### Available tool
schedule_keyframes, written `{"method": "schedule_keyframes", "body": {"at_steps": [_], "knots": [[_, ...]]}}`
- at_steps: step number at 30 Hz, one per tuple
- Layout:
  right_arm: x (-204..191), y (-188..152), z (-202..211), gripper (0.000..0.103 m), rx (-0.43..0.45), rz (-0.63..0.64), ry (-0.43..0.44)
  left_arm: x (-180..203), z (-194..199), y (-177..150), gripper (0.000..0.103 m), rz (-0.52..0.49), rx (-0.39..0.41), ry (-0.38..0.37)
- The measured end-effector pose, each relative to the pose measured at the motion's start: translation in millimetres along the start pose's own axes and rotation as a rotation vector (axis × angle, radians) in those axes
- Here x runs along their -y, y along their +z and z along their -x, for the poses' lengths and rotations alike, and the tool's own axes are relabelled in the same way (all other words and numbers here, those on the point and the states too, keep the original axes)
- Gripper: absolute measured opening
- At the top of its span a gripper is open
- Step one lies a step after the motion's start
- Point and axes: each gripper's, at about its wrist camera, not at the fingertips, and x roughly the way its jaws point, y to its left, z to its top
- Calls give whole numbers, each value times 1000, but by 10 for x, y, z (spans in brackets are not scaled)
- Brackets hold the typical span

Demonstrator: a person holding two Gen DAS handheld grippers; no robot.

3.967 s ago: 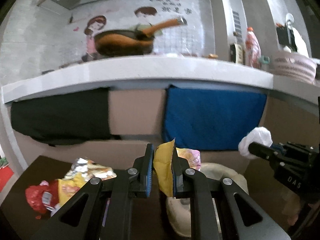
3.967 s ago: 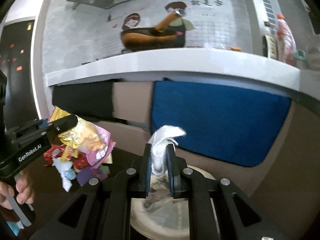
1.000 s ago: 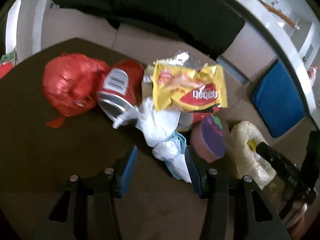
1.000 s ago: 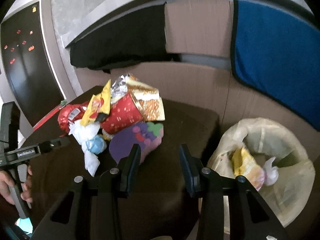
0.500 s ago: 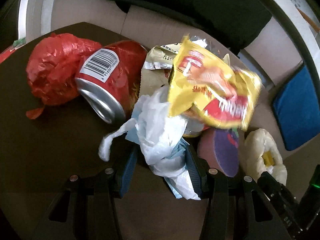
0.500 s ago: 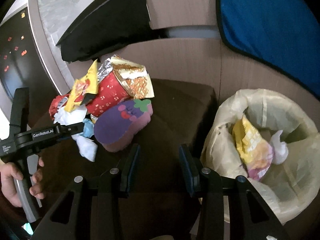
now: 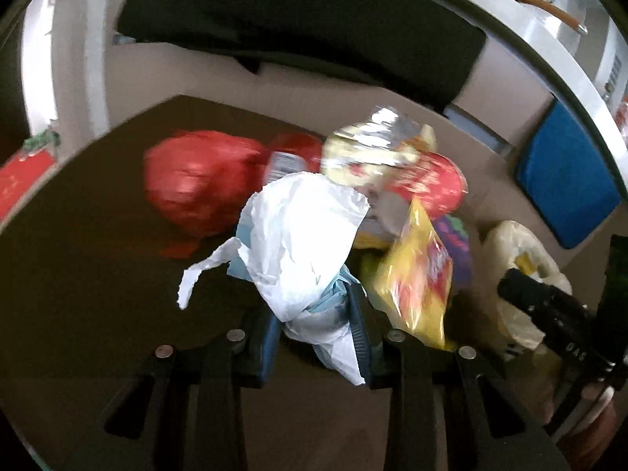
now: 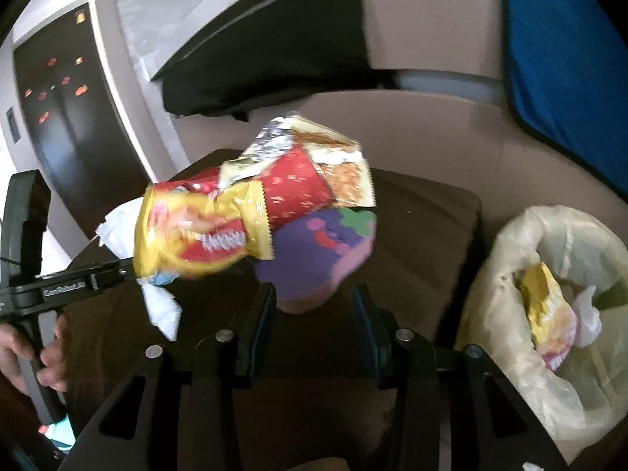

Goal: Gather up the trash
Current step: 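Return the left gripper to the pile and grasp the white plastic bag, then grasp the yellow wafer wrapper with the right gripper while the left holds the white bag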

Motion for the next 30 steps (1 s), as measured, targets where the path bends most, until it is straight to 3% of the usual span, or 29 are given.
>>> {"method": "schedule_keyframes", "body": {"at_steps": [5,11,20,30], "knots": [[-186,36,-88,38,-21,31,26,-299,236,-17,33,12,60,67],[-414,9,-197,38,-62,25,78,-413,407,-65,34,15,116,74],[-755,-45,-417,38,-112,27,69,-581,498,-124,34,30,140,76],[-1303,-141,-451,37,-161,167,145,-760,566,-124,34,54,145,91]]}}
